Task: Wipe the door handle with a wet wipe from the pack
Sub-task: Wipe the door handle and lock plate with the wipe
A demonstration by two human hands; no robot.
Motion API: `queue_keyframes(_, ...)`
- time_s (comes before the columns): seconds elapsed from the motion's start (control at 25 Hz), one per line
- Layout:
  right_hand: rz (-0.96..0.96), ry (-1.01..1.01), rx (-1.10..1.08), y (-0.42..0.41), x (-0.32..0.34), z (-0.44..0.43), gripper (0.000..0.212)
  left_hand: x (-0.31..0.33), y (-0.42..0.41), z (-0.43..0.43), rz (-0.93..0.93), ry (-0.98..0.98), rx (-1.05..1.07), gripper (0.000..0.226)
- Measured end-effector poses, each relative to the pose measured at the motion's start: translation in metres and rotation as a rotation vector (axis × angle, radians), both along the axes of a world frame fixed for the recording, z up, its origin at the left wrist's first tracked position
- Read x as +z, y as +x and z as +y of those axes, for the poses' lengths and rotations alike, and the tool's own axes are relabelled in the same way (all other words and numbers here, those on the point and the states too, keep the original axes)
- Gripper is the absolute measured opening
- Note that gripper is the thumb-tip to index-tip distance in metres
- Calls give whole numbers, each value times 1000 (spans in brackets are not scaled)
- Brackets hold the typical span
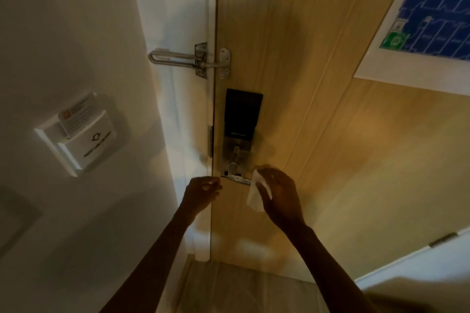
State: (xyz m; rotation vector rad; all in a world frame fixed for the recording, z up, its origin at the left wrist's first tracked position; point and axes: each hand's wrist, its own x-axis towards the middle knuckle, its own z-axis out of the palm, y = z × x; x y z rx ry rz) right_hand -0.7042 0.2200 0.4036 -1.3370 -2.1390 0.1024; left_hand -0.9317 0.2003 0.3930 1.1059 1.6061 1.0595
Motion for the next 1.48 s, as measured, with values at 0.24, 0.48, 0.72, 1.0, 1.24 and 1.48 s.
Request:
queue_keyframes(0.24,-289,61,107,-13,-5,9,38,28,1,38,32,43,-64,15)
queue_keyframes(0.48,-293,-119,190,23,3,15,26,37,-3,47,-35,-43,-123,14)
queue_keyframes(0.72,-60,-253,33,70,24,31,19,33,-5,52,-6,-59,-144,22)
queue_keyframes(1.0,261,-124,-9,8,18,6,28,34,-5,54,-16,-58,-156,20)
queue_keyframes(1.24,420,-282,-52,6,10,5,21,40,-4,51,-13,-62,-168,18)
queue_keyframes(1.48,313,-469,-75,3,0,22,22,37,0,48,-25,-39,-106,22)
